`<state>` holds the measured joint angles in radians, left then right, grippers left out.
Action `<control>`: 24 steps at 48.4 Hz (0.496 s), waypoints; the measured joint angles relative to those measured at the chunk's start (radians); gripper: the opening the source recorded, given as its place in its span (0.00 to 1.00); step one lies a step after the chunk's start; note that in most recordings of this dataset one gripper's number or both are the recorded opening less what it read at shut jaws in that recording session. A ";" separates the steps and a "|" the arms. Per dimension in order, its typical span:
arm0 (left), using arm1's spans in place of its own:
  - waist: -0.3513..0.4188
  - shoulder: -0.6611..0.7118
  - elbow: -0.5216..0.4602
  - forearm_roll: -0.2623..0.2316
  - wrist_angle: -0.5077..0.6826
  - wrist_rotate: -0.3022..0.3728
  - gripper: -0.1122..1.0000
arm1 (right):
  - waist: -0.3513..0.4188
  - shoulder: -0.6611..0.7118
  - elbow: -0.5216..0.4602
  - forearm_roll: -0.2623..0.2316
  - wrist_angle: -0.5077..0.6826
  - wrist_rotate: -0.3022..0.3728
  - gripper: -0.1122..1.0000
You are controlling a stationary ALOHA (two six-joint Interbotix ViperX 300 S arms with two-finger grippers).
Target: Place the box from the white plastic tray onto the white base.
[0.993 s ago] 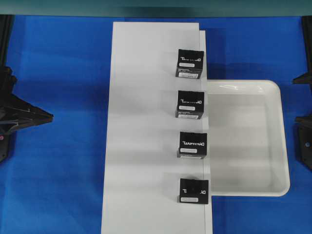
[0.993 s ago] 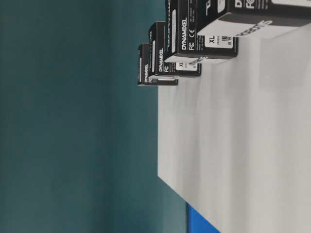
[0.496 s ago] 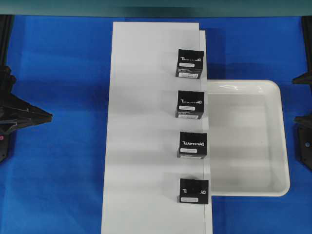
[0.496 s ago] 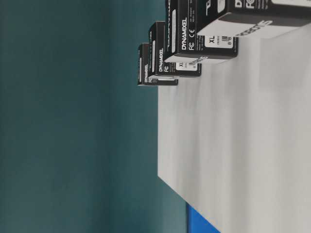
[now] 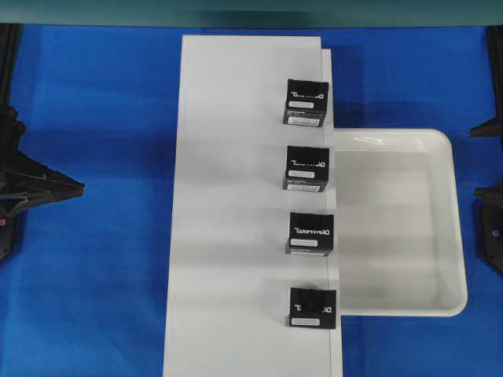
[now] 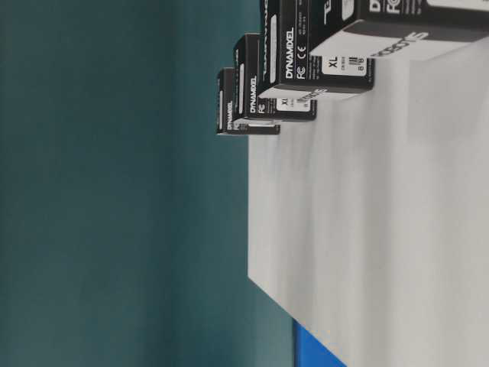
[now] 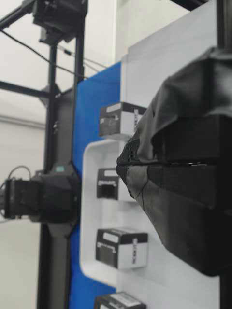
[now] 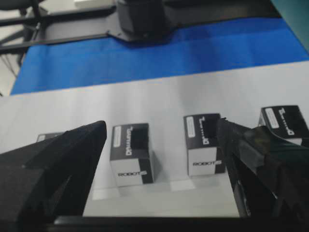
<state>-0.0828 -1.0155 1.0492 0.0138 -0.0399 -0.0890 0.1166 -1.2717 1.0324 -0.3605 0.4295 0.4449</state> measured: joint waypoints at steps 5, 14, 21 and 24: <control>0.000 0.000 0.000 0.000 0.000 0.000 0.04 | 0.000 0.000 0.002 -0.002 0.000 0.002 0.93; 0.000 -0.002 0.000 0.000 0.000 0.003 0.04 | 0.000 0.002 0.014 0.000 -0.011 0.002 0.93; 0.000 -0.002 0.000 0.000 0.000 0.002 0.04 | 0.000 0.003 0.015 0.000 -0.026 0.003 0.93; 0.000 0.000 0.000 0.000 0.000 0.002 0.04 | 0.000 0.005 0.017 -0.002 -0.028 0.003 0.93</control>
<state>-0.0828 -1.0155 1.0492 0.0138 -0.0399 -0.0874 0.1166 -1.2671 1.0492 -0.3620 0.4019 0.4479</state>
